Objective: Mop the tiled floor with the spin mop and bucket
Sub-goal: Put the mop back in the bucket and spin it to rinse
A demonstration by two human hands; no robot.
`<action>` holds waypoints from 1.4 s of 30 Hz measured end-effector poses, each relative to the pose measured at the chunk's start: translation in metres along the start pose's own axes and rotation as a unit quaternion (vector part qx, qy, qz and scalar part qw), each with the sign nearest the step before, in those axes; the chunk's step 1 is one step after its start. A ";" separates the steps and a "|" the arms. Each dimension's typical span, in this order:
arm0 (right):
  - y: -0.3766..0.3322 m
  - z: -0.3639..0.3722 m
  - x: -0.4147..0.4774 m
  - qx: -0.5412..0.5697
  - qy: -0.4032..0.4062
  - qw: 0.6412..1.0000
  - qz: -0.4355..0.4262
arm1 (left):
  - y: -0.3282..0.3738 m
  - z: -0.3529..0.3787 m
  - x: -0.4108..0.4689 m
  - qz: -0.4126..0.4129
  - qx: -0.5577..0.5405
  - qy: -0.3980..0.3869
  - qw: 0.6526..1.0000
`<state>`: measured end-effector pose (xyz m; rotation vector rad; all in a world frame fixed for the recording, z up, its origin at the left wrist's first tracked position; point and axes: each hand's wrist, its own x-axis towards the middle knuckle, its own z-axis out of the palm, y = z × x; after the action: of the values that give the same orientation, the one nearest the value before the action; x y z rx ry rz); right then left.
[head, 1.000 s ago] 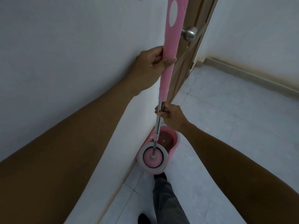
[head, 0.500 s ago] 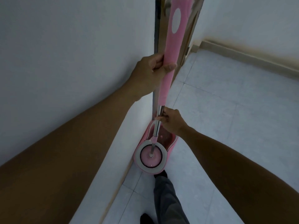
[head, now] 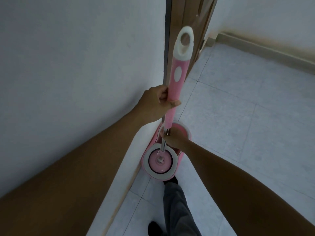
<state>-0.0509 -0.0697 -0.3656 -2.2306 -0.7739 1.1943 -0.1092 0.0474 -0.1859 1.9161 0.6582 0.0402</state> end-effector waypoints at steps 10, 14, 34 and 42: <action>-0.040 -0.056 -0.045 0.051 0.095 0.986 -0.125 | 0.072 -0.034 0.003 0.062 -0.108 -0.011 0.992; -0.065 -0.103 -0.065 0.086 0.099 0.977 -0.167 | 0.122 -0.056 -0.003 0.123 -0.143 -0.034 0.981; -0.081 -0.100 -0.056 0.102 0.116 0.944 -0.291 | 0.129 -0.071 0.000 0.174 -0.108 0.082 0.975; -0.038 -0.074 -0.020 0.086 0.120 0.951 -0.270 | 0.089 -0.043 0.023 0.129 -0.084 0.081 0.985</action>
<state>-0.0063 -0.0675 -0.2927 -1.8063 -1.0432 0.6813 -0.0659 0.0683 -0.0963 1.8342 0.4933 0.4073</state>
